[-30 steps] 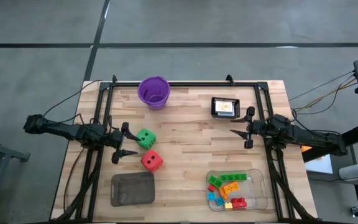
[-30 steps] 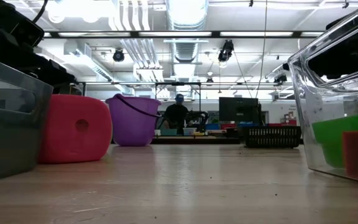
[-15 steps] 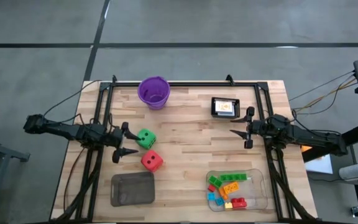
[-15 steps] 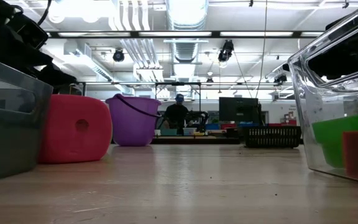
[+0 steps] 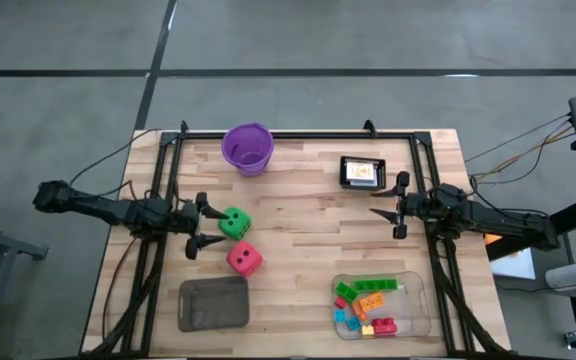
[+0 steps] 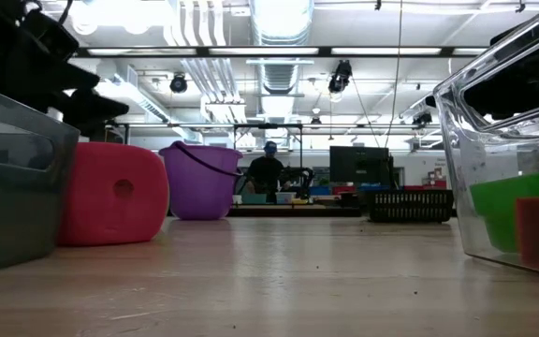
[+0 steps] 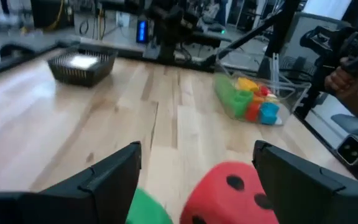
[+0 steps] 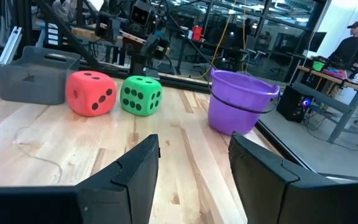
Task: Pick & Place Toys
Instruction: Put the green dice into the black bin
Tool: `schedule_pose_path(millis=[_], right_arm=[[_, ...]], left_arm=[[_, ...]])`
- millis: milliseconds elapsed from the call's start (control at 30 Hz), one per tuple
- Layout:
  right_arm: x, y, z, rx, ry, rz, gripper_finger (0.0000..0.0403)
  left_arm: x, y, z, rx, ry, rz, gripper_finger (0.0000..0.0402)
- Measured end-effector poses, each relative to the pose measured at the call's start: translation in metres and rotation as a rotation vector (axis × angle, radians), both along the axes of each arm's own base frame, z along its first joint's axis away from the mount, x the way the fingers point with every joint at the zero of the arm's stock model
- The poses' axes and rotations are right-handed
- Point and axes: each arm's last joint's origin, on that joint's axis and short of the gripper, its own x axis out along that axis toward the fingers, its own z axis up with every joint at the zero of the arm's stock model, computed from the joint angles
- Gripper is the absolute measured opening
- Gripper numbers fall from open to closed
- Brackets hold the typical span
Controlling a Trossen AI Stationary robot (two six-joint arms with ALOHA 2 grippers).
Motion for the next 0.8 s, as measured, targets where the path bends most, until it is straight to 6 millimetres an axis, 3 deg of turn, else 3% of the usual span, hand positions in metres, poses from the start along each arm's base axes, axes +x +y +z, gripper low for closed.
schedule_pose_path(millis=[300, 433, 800], right_arm=[[0.0, 0.0, 0.0, 0.0, 0.0, 0.0, 0.0191], [0.0, 0.0, 0.0, 0.0, 0.001, 0.0, 0.0191], [0.0, 0.0, -0.001, 0.004, 0.007, 0.0, 0.0191]], left_arm=[[0.019, -0.002, 0.018, 0.107, 0.066, 0.026, 0.0388], [0.035, -0.005, 0.031, 0.178, 0.128, 0.013, 0.0396], [0.084, -0.01, 0.05, 0.408, 0.657, 0.091, 0.0392]])
